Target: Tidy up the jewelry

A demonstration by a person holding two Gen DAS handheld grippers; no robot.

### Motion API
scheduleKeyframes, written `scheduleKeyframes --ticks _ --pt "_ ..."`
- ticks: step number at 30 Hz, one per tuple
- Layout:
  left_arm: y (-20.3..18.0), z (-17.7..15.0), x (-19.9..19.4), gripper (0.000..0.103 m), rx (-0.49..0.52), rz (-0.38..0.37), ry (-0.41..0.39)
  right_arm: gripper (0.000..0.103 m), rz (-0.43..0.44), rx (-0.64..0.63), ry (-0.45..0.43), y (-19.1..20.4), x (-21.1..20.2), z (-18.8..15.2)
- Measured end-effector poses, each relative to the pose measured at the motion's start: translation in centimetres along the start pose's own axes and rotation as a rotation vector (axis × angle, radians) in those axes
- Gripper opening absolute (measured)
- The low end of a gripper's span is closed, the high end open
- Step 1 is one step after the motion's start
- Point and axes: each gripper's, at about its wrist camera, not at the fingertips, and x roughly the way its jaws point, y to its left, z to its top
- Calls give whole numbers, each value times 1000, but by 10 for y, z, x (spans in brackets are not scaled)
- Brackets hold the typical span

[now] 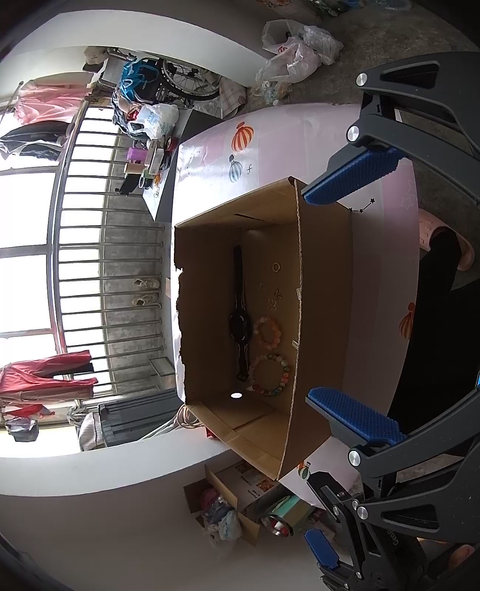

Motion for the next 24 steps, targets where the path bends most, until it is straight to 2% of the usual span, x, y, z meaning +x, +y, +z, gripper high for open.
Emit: scheduleKeyframes --ticks 24 --pt "-12 1 2 95 23 -19 -1 97 -8 11 4 -5 3 1"
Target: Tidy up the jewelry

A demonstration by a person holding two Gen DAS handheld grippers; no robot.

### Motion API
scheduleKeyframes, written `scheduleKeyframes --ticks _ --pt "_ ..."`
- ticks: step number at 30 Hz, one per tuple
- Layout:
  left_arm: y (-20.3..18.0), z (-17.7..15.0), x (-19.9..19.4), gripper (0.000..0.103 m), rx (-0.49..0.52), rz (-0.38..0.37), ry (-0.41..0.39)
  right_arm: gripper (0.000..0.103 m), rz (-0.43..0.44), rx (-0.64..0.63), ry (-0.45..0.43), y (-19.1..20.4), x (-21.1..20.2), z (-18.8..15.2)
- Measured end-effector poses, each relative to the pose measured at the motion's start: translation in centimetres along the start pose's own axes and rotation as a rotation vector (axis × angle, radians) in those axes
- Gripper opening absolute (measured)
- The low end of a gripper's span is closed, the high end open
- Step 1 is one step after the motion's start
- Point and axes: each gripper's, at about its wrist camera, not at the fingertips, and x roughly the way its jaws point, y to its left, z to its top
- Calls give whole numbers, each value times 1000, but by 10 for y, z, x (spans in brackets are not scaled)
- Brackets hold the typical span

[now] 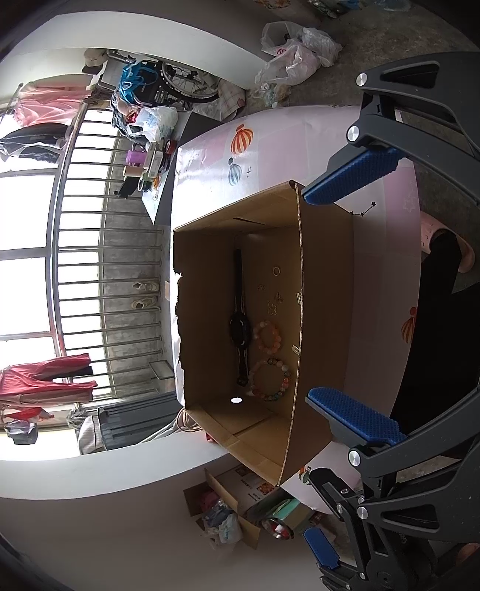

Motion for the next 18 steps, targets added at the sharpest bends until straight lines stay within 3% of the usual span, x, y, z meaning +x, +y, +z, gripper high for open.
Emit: scheduleKeyframes --ticks 18 --pt "-4 2 0 95 9 -3 -4 97 -17 8 9 -7 3 -1"
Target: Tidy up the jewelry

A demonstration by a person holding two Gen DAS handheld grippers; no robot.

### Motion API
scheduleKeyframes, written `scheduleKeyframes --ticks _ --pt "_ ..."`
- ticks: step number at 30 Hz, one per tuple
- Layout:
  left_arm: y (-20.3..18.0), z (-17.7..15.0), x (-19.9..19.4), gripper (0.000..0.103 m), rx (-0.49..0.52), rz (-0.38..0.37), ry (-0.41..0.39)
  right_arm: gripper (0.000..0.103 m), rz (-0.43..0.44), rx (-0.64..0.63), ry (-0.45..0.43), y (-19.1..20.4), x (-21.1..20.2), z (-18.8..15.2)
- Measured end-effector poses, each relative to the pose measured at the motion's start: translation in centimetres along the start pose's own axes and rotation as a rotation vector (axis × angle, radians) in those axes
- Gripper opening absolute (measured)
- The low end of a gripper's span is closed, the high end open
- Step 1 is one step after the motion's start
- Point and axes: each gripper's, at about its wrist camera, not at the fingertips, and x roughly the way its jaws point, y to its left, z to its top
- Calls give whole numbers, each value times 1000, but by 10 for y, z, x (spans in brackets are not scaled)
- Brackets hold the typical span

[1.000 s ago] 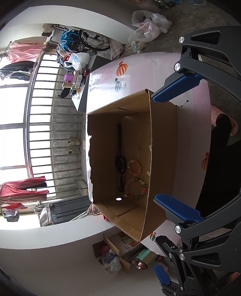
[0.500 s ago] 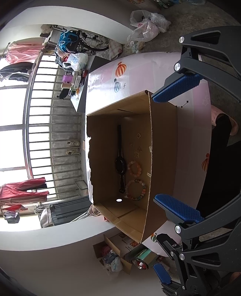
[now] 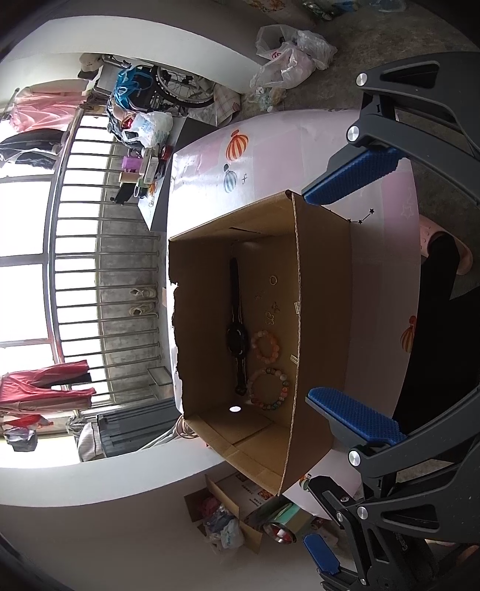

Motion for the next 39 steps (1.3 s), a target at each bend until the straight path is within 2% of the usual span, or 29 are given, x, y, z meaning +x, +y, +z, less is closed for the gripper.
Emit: scheduleKeyframes --ticks 7,39 --pt "-2 1 0 95 7 -4 -3 97 17 -20 -22 7 -5 4" --pt "-3 0 1 95 4 -8 -4 97 19 -9 -16 1 -4 4"
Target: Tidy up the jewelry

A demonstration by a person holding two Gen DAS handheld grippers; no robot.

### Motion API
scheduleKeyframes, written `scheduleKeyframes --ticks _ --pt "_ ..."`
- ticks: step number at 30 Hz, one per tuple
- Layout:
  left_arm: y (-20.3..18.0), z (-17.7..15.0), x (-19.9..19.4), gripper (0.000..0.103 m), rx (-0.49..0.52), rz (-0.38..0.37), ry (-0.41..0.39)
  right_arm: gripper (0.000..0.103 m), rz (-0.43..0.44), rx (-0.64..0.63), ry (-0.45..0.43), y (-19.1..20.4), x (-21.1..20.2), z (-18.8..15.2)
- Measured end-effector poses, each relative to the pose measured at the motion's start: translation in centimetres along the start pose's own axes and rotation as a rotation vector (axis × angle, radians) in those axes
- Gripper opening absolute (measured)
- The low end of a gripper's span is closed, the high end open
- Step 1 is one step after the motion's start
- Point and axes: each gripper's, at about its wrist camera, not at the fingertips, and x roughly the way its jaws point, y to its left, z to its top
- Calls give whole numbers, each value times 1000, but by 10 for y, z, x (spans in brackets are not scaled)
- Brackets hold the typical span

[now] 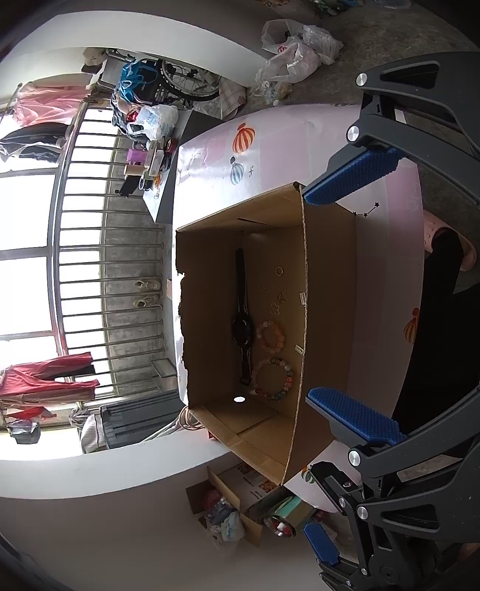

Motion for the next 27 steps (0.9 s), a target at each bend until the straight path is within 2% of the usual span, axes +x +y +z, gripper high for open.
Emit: scheduleKeyframes --ticks 27 --pt "0 3 -1 95 8 -4 -9 97 -11 -4 10 1 4 0"
